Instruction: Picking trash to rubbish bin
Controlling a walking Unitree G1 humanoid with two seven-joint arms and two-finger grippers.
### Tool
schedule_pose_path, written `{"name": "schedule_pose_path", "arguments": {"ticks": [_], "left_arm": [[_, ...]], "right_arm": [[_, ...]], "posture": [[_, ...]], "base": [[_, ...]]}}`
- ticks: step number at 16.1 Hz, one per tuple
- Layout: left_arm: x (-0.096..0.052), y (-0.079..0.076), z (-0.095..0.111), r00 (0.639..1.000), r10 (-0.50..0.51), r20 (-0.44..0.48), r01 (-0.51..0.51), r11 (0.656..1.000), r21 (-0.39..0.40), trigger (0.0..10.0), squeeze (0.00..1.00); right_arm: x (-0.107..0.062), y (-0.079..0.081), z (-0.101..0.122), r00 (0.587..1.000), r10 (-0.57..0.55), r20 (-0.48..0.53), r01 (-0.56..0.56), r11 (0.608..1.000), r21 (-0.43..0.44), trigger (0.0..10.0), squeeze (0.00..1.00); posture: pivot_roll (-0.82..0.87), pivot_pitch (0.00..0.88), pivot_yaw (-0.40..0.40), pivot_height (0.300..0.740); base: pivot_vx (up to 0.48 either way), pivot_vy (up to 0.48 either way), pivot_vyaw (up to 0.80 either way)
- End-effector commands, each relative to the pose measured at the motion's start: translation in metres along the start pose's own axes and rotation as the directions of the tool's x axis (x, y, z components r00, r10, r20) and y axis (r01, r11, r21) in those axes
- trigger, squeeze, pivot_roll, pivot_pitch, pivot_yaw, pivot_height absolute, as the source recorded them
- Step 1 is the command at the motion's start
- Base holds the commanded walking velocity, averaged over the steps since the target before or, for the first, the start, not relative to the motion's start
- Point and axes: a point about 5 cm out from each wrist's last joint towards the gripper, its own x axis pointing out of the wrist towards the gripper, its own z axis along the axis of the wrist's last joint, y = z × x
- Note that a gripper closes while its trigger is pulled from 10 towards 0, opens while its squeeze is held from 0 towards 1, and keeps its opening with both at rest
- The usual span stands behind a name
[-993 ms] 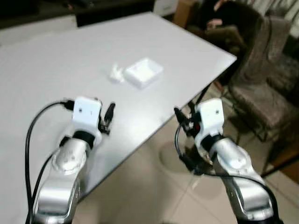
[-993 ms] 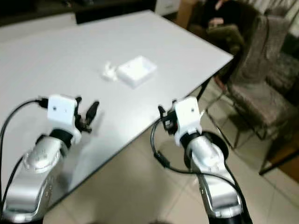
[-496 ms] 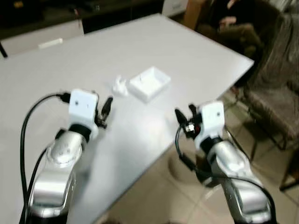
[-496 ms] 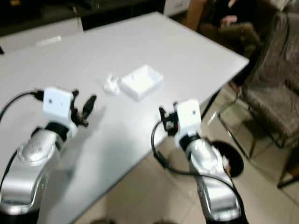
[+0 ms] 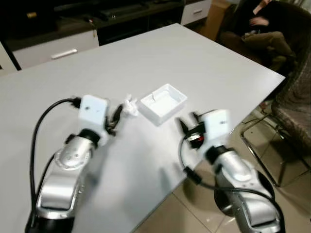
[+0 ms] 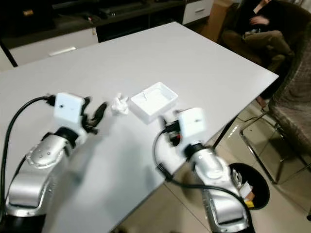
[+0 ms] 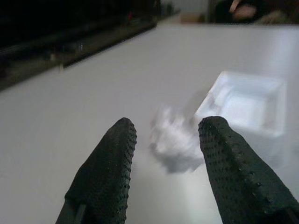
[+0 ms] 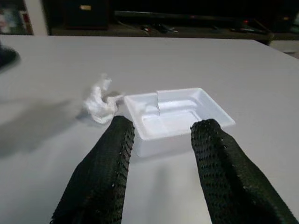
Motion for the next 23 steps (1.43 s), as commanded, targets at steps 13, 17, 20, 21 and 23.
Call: {"name": "schedule_pose_path", "arguments": {"ticks": [13,17,20,21,23], "left_arm": [[0.092,0.005,-0.009,0.998,-0.045,-0.054,0.038,0.992,-0.121,10.0,1.00],[0.101,0.027,-0.014,0.989,0.128,-0.077,-0.132,0.990,-0.050,10.0,0.00],[0.104,0.021,-0.020,0.992,0.076,-0.096,-0.091,0.983,-0.162,10.0,0.00],[0.105,0.018,-0.021,0.994,0.058,-0.097,-0.076,0.980,-0.184,10.0,0.00],[0.106,0.015,-0.024,0.993,0.040,-0.111,-0.058,0.983,-0.172,10.0,0.00]], "right_arm": [[-0.026,-0.010,0.004,0.991,-0.130,-0.002,0.130,0.991,-0.004,10.0,0.00],[-0.030,-0.011,0.005,0.990,-0.138,-0.013,0.138,0.990,-0.005,10.0,0.00],[-0.031,-0.009,0.005,0.991,-0.129,-0.022,0.129,0.992,-0.005,10.0,0.00],[-0.031,-0.009,0.005,0.992,-0.127,-0.027,0.127,0.992,-0.004,10.0,0.00],[-0.031,-0.009,0.005,0.992,-0.126,-0.032,0.126,0.992,-0.004,10.0,0.00]], "posture": [[-0.11,0.129,0.051,0.740],[-0.13,0.143,0.045,0.740],[-0.13,0.153,0.034,0.740],[-0.13,0.153,0.033,0.740],[-0.13,0.160,0.025,0.740]], "base": [[0.000,0.000,0.00],[0.000,0.000,0.00],[0.000,0.000,0.00],[0.000,0.000,0.00],[0.000,0.000,0.00]]}}
